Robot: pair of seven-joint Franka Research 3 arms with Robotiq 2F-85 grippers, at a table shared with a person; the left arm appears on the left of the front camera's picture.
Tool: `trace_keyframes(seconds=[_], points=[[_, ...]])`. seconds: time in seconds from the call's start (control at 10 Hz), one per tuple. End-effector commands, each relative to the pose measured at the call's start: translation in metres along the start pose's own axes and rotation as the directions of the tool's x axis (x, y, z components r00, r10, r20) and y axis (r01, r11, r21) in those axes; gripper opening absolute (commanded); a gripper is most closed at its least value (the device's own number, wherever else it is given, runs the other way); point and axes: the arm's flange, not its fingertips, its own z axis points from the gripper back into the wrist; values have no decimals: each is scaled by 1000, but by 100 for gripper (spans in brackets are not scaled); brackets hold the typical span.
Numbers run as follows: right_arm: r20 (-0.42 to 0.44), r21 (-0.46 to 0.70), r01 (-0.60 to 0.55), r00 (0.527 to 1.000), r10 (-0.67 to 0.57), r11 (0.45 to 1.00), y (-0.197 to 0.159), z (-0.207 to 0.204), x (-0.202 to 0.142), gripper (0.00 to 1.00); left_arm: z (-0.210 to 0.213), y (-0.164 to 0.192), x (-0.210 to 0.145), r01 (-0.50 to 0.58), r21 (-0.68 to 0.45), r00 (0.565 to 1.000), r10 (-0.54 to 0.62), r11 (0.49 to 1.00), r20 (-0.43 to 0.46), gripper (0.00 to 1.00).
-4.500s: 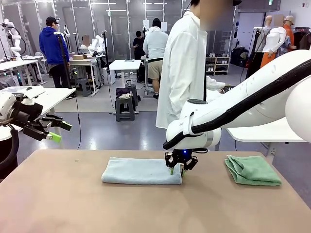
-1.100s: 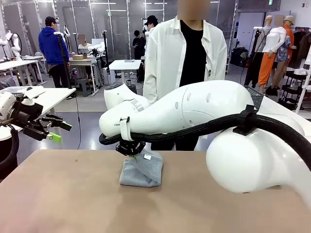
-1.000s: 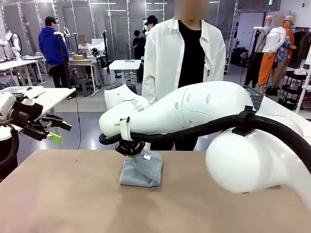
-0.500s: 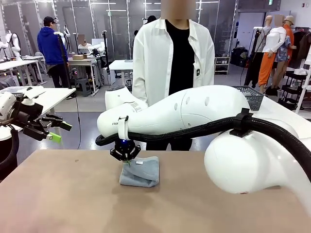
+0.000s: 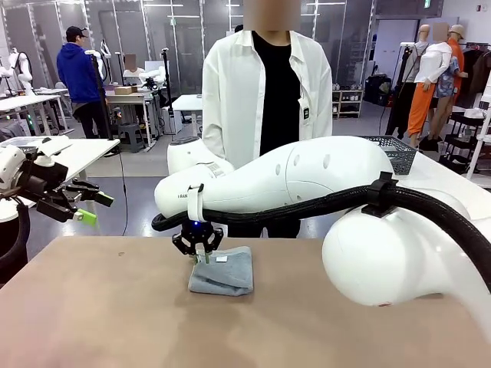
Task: Fold the towels and place them in the basket.
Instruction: When a person lays out a Towel with hook on the table, fold it in half twice.
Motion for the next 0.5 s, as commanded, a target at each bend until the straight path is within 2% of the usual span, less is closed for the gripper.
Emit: trace_keyframes(seconds=[0.0, 0.1, 0.2, 0.3, 0.4], points=[[8, 46, -27, 1000, 27, 999, -2, 13, -4, 44, 1, 0, 1, 2, -3, 1000, -2, 1000, 3, 100], [10, 61, -37, 999, 37, 997, -9, 23, -12, 79, 1, 0, 1, 2, -3, 1000, -2, 1000, 3, 100], [6, 101, -48, 999, 48, 994, -26, 37, -25, 63, 1, 0, 1, 2, -3, 1000, -2, 1000, 3, 100], [-10, 152, -61, 998, 64, 987, -47, 48, -39, 98, 1, 0, 1, 2, -3, 1000, -2, 1000, 3, 100], [-8, 195, -49, 999, 51, 980, -71, 59, -54, 82, 1, 0, 1, 2, -3, 1000, -2, 1000, 3, 100]])
